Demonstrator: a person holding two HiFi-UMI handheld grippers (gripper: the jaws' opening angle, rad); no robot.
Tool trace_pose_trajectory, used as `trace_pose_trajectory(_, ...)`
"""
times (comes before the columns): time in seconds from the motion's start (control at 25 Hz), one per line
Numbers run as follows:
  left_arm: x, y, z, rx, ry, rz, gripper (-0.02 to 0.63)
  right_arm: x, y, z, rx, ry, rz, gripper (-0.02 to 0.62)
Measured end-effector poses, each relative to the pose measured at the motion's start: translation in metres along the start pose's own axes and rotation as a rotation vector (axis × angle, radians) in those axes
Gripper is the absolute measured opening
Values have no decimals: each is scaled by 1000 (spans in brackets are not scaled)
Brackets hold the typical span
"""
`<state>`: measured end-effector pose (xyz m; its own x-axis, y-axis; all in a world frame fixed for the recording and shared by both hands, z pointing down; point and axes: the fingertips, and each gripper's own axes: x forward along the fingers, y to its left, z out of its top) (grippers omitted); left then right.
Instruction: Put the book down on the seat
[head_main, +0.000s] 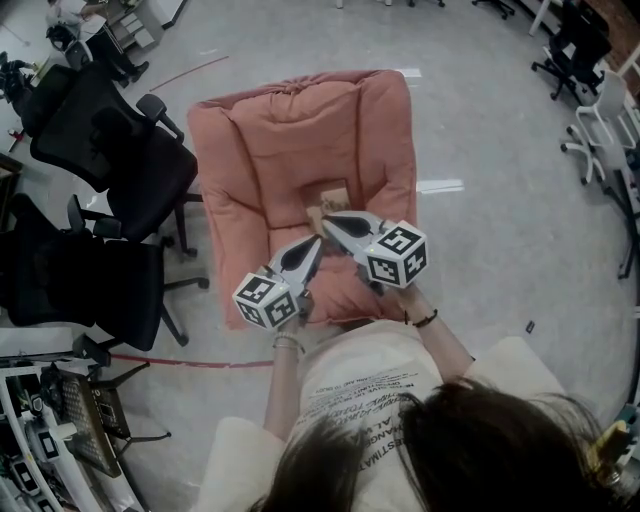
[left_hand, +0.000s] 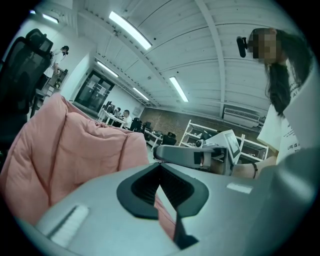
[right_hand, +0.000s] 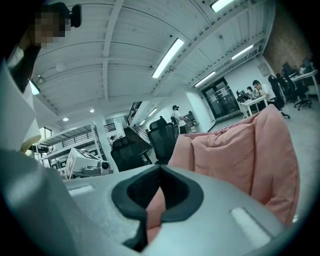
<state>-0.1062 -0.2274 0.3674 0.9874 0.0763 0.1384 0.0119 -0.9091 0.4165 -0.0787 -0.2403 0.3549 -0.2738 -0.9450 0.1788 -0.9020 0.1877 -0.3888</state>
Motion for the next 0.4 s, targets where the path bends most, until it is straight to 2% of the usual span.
trace_pose_trajectory(0.4,2,3,1,-14,6,20,-9,-2,-3,7,1,11,12,3)
